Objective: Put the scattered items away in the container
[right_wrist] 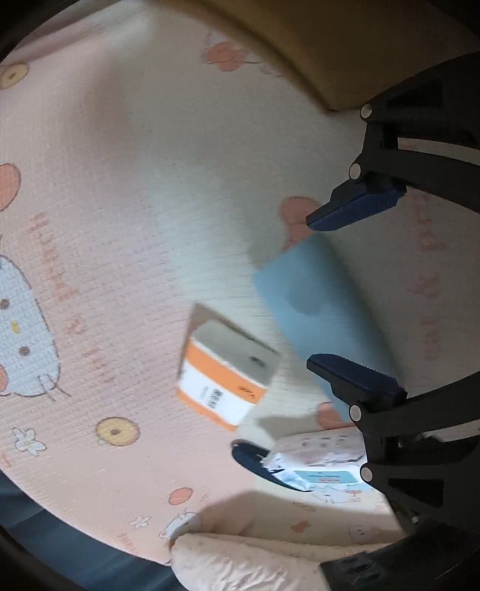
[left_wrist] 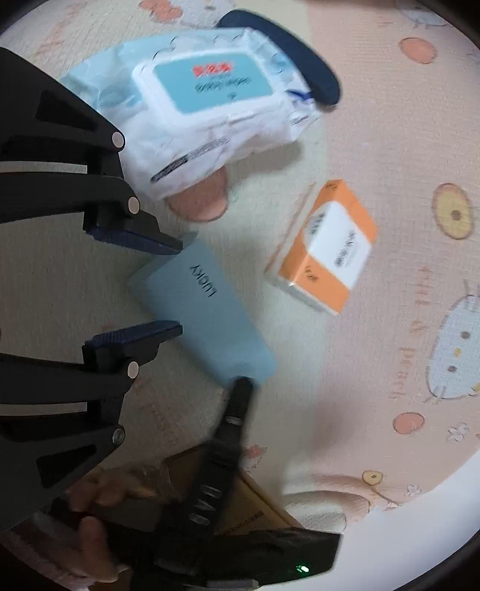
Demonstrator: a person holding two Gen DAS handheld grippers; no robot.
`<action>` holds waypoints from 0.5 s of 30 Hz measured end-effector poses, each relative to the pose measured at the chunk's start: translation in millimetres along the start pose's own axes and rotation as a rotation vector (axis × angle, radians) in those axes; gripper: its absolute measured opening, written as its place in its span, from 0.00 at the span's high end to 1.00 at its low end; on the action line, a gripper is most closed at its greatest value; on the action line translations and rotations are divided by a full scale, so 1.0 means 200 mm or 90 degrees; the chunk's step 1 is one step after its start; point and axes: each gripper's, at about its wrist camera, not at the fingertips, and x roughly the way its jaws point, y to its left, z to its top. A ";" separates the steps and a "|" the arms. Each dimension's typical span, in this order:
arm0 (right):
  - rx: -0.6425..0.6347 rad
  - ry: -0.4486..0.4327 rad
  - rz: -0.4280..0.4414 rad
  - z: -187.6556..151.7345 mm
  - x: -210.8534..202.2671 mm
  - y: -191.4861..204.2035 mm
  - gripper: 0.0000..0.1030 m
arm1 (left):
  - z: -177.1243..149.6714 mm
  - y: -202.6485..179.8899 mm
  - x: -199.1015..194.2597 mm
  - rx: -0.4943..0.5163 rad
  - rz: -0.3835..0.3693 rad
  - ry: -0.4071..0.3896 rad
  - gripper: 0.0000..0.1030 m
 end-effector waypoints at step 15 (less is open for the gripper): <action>-0.026 0.029 0.064 -0.07 0.08 0.01 0.35 | 0.00 0.01 0.09 -0.015 -0.016 0.022 0.64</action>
